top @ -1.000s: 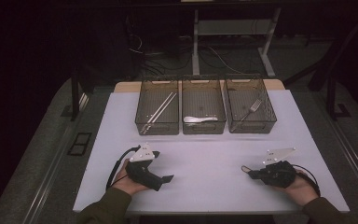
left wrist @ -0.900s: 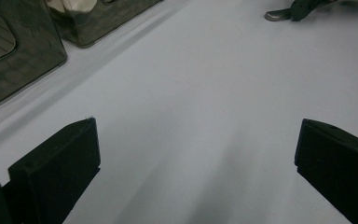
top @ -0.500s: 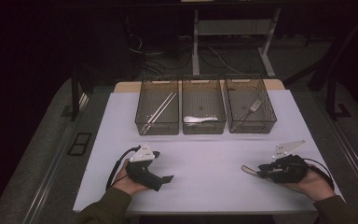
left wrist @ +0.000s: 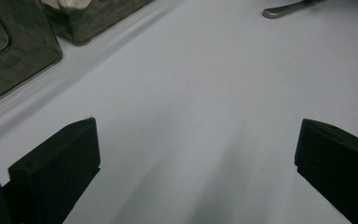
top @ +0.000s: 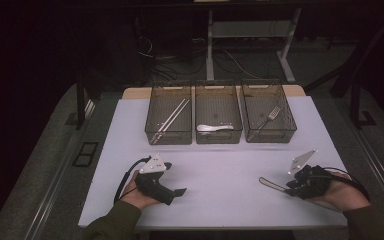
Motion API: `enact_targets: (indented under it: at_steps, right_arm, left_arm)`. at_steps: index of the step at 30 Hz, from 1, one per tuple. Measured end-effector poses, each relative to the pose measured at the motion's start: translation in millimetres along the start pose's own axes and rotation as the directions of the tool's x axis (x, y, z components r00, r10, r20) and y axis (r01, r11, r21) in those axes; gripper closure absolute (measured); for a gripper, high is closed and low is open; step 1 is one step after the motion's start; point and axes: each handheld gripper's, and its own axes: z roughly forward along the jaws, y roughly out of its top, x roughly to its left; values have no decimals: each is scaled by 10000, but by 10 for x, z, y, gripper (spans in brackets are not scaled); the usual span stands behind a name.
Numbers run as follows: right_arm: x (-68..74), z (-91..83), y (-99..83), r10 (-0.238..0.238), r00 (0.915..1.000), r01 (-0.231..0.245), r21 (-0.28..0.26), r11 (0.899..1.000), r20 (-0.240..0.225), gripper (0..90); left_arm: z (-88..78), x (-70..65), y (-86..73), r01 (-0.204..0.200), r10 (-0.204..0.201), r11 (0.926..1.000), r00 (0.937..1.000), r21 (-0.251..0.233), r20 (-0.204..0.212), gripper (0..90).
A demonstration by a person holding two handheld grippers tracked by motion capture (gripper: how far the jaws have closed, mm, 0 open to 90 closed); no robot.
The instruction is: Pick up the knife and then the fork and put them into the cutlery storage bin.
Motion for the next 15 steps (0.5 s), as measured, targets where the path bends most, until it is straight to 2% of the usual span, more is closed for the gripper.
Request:
enact_targets:
  at_steps: [6, 9, 10, 12, 15]
  right_arm:
    - [-3, 56, 68, -361, 9993, 362, 669, 9971, -26, 747]
    - [19, 96, 135, -547, 9984, 559, 1181, 9914, -136, 762]
    - [10, 102, 158, -808, 9967, 806, 1398, 9869, -37, 765]
    - [24, 117, 208, -781, 9968, 800, 1677, 9826, -176, 771]
    - [16, 128, 252, -999, 9949, 1008, 2072, 9731, -148, 787]
  left_arm:
    - [10, -6, -3, 80, -80, 9999, 10000, -70, 28, 0]
    - [9, -5, -3, 63, -63, 10000, 10000, -54, 25, 0]
    - [11, -5, -4, 68, -68, 10000, 10000, -53, 30, 0]
    - [13, -6, -3, 63, -63, 10000, 10000, -40, 37, 0]
    - [4, -11, -1, 57, -57, 10000, 10000, -51, 28, 0]
